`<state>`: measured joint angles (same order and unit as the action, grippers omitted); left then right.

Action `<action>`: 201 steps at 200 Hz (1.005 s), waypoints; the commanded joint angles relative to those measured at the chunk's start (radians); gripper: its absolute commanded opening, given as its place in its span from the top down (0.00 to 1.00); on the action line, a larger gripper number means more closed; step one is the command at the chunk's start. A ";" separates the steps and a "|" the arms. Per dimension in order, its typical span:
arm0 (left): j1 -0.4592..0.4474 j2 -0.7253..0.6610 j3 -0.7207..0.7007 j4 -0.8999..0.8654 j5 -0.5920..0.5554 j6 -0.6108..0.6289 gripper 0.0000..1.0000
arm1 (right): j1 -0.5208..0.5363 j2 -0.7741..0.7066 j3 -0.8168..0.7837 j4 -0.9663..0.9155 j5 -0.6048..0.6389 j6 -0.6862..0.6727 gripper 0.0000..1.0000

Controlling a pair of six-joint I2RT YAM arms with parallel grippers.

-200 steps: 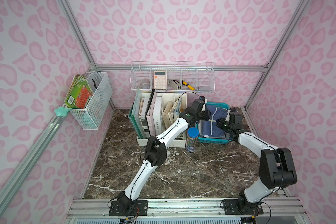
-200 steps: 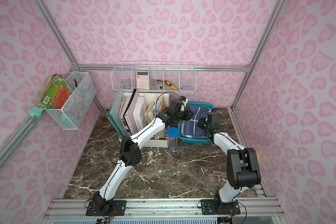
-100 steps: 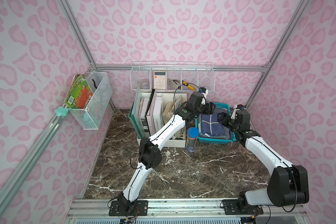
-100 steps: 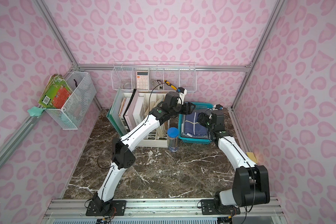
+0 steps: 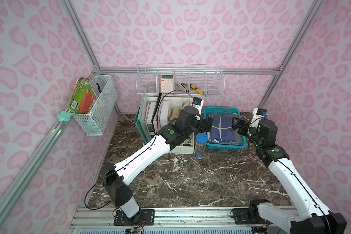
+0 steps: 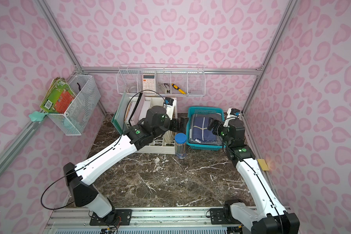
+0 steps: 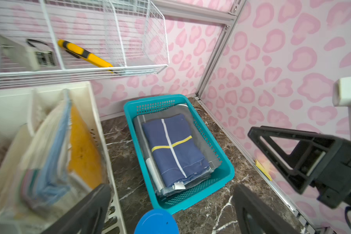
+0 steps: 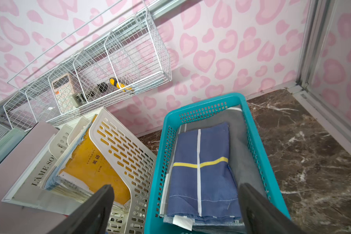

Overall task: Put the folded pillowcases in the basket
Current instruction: Place the pillowcase in the basket, then reset both arms

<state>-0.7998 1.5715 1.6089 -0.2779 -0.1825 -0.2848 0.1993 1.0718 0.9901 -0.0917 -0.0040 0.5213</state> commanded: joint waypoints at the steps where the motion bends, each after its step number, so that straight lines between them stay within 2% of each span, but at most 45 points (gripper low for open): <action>1: 0.000 -0.157 -0.164 0.053 -0.150 0.006 0.01 | 0.026 -0.028 -0.003 -0.005 0.035 -0.075 0.02; 24: 0.001 -0.350 -0.371 0.052 -0.313 -0.012 0.01 | 0.056 -0.087 -0.083 0.055 0.082 -0.135 0.02; 53: 0.039 -0.590 -0.653 0.153 -0.375 0.060 0.01 | 0.091 -0.203 -0.264 0.224 0.090 -0.229 0.02; 82: 0.113 -0.761 -0.806 0.120 -0.488 0.080 0.01 | 0.152 -0.297 -0.454 0.388 0.067 -0.434 0.02; 96: 0.160 -0.824 -0.880 0.143 -0.533 0.136 0.01 | 0.160 -0.320 -0.510 0.425 0.119 -0.460 0.02; 112: 0.207 -0.875 -0.952 0.182 -0.616 0.136 0.01 | 0.158 -0.314 -0.545 0.446 0.160 -0.494 0.02; 136: 0.292 -0.873 -1.014 0.246 -0.582 0.172 0.01 | 0.155 -0.276 -0.577 0.494 0.258 -0.477 0.02; 149: 0.364 -0.832 -1.006 0.226 -0.583 0.129 0.01 | 0.152 -0.255 -0.592 0.524 0.277 -0.480 0.02; 171: 0.502 -0.791 -0.986 0.191 -0.461 0.045 0.01 | 0.143 -0.226 -0.594 0.533 0.288 -0.465 0.01; 201: 0.610 -0.775 -1.027 0.215 -0.408 0.004 0.01 | 0.133 -0.209 -0.614 0.551 0.306 -0.477 0.02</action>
<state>-0.2462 0.7860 0.6109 -0.0956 -0.6659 -0.2218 0.3401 0.8547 0.3912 0.4011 0.2646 0.0555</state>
